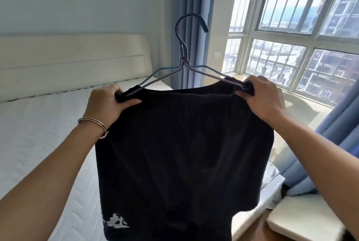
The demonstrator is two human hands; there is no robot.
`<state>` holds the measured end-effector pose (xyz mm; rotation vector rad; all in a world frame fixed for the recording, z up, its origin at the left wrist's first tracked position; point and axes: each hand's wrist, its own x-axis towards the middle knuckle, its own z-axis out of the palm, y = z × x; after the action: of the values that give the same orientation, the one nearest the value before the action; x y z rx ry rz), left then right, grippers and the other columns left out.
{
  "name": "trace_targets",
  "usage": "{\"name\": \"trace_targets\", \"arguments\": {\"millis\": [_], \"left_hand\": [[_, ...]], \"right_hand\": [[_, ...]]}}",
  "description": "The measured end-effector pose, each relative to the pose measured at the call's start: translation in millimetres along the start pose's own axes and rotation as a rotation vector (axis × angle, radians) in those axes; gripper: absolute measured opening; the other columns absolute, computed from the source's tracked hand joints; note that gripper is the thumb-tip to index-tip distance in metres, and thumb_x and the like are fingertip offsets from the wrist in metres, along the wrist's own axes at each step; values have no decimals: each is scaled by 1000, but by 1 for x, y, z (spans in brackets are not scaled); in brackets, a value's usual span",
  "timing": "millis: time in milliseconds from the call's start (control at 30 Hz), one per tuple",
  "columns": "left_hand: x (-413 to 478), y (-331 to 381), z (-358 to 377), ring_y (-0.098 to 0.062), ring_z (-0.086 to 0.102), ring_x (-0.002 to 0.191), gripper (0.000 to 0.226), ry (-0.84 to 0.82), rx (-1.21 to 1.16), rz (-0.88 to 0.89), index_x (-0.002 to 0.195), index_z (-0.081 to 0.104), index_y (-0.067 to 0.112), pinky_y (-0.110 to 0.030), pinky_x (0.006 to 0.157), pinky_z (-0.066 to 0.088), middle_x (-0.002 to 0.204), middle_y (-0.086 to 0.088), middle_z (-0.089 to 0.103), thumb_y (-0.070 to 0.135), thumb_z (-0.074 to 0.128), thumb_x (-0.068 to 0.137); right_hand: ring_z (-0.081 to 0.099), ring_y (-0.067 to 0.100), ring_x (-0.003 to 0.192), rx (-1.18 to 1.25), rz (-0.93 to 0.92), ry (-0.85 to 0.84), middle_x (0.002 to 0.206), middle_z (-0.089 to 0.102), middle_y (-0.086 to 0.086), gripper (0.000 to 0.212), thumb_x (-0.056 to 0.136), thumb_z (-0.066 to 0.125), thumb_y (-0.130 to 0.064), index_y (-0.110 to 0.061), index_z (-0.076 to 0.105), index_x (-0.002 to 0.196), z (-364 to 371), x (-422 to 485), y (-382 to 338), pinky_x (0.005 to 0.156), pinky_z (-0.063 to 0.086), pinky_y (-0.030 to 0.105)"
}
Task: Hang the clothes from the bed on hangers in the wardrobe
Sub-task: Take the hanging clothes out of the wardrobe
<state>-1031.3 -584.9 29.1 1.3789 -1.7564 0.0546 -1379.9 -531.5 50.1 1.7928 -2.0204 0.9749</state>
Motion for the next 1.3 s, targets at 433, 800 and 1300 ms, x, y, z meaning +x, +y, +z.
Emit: {"name": "trace_targets", "arguments": {"millis": [433,800,1300], "left_hand": [[55,-100,133,-22,48,61,41,-144,76,-237,67,54,10,-26,58,33,59,0,48,42,79,63],[125,-189,270,-14,48,59,33,-207,96,-556,61,54,22,-17,51,34,60,7,51,42,80,62],[183,-366,485,-33,57,90,37,-390,438,-742,86,65,8,-31,64,39,97,-16,65,44,69,75]], "right_hand": [[57,31,84,64,-61,-266,94,63,9,25,81,66,-38,-14,62,88,190,104,33,70,37,33],[57,28,92,92,-71,-503,90,62,0,25,81,62,-44,-19,58,86,382,200,66,76,28,33],[50,27,84,115,178,-759,92,62,5,21,79,65,-36,-19,60,90,670,256,73,71,34,32]]}}
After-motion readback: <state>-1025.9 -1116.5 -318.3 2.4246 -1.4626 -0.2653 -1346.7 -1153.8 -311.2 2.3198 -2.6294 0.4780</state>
